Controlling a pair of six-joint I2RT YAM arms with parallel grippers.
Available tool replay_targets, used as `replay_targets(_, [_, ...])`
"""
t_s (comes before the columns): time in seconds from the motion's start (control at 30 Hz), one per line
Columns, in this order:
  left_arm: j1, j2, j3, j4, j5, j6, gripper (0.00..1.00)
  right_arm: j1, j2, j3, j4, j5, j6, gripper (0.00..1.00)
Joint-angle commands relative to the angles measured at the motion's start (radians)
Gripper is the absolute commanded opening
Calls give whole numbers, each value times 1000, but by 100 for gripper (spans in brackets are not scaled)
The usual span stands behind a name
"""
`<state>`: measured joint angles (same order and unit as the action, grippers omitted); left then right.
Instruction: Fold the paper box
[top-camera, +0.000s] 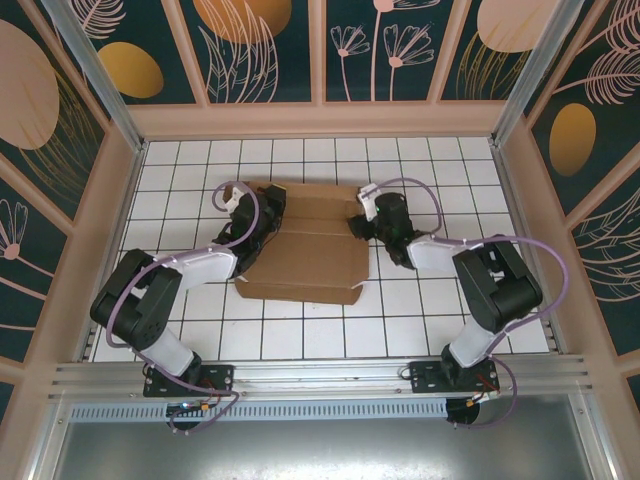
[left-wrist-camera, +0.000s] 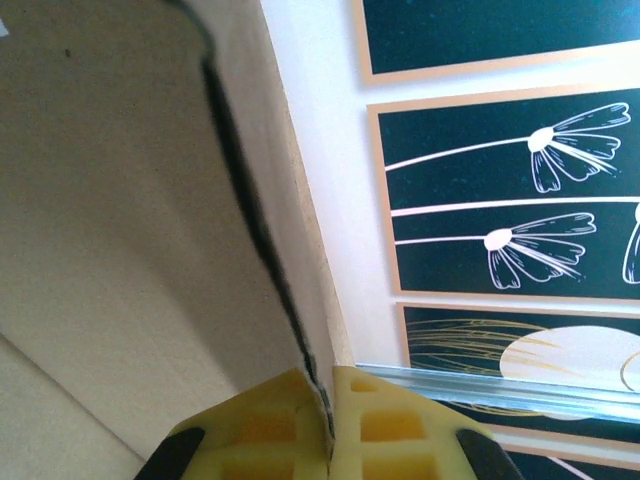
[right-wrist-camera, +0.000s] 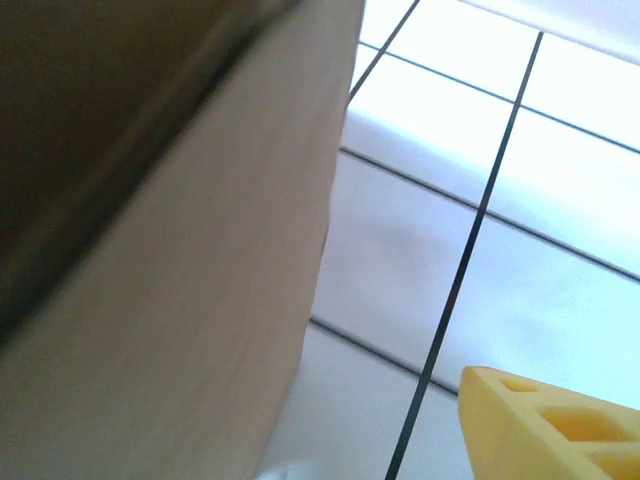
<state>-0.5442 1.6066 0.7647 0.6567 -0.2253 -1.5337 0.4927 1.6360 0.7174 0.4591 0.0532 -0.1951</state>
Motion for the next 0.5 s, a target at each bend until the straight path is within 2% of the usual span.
replay_targets(0.0, [-1, -1, 2, -146, -77, -55, 0, -10, -67, -73, 216, -33, 26, 72])
replay_targets(0.3, [-5, 33, 6, -142, -54, -100, 0, -17, 52, -33, 319, -58, 3, 63])
replay_targets(0.47, [-4, 26, 8, -156, -59, -100, 0, -20, 113, 34, 275, -65, -26, 58])
